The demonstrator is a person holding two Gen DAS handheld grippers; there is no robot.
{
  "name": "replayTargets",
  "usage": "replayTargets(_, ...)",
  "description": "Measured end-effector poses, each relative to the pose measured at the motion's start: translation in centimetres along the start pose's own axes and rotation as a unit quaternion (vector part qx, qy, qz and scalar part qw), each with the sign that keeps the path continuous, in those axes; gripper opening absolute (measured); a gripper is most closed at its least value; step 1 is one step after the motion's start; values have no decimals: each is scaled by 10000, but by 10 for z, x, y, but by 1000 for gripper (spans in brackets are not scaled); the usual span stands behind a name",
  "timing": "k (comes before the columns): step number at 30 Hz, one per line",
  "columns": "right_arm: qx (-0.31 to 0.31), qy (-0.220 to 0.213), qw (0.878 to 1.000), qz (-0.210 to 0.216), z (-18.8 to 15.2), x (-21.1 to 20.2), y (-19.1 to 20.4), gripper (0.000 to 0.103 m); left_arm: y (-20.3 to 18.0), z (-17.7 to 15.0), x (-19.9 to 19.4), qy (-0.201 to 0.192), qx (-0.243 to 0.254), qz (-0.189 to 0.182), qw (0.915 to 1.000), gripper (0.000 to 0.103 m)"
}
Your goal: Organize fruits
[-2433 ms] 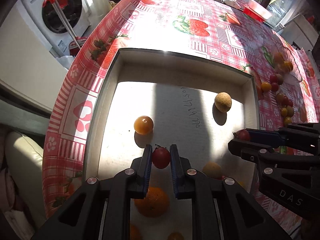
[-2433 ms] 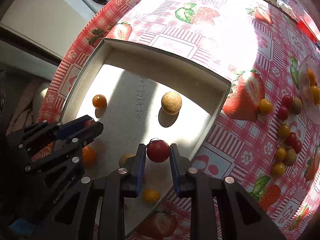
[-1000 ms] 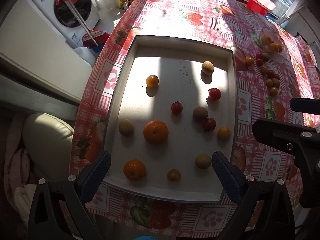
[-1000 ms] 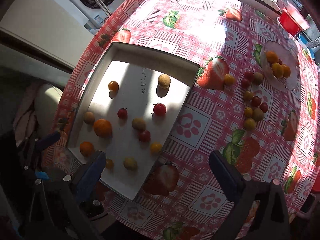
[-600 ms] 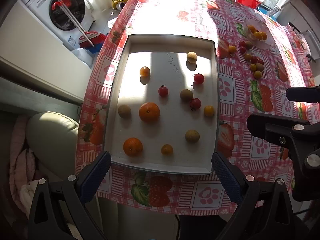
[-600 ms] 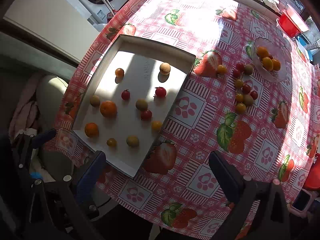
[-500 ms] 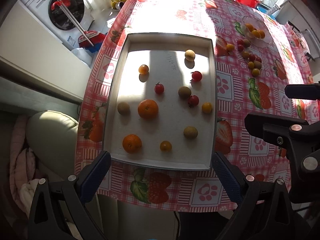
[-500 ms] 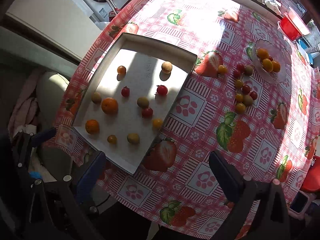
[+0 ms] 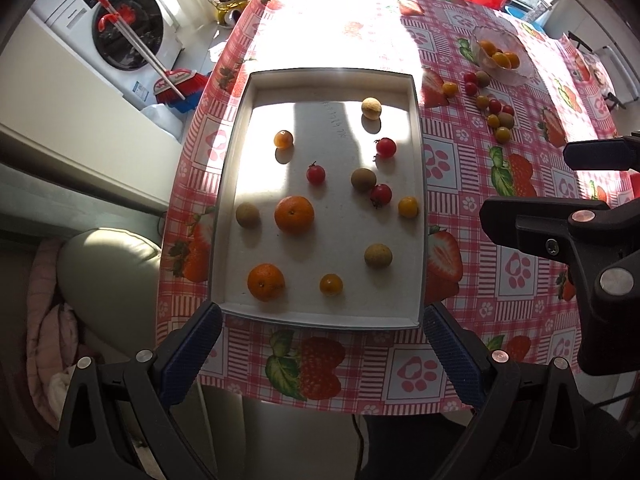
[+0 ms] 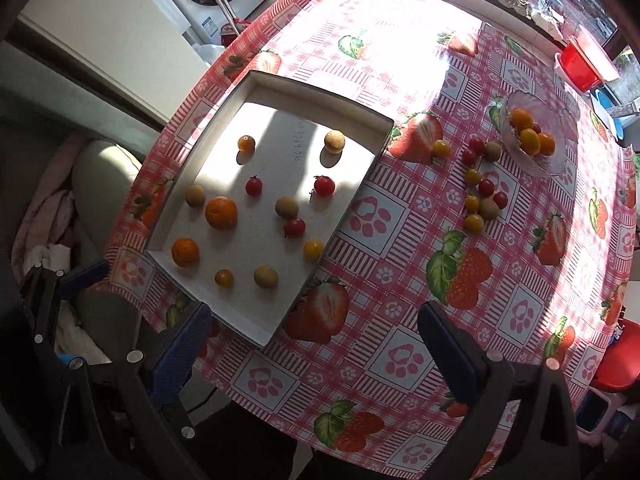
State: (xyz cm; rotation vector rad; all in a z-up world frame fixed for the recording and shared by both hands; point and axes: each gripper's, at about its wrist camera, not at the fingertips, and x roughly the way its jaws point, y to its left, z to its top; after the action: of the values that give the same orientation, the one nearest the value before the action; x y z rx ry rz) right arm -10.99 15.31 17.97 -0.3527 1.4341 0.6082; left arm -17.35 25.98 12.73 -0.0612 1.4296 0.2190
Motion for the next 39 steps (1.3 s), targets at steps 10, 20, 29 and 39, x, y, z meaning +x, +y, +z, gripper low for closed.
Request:
replayTargets(10,-114,49,9999,-65,-1,3,2,103,-2,-1,1,23,29,2,10000,101)
replayTargets(20,-185,90,9998,-59,-1,7,7,103,-3,-4,2,71,39,0,10000,101)
replayTargets(29,-255,99,9996,-72,-2,9,10,103,-4,-5,2,87,62,18,9999,101)
replayTargets(39,-411,97,9990,-152,-3,12,15,103,-6,-10,5,152,58,14,9999,101)
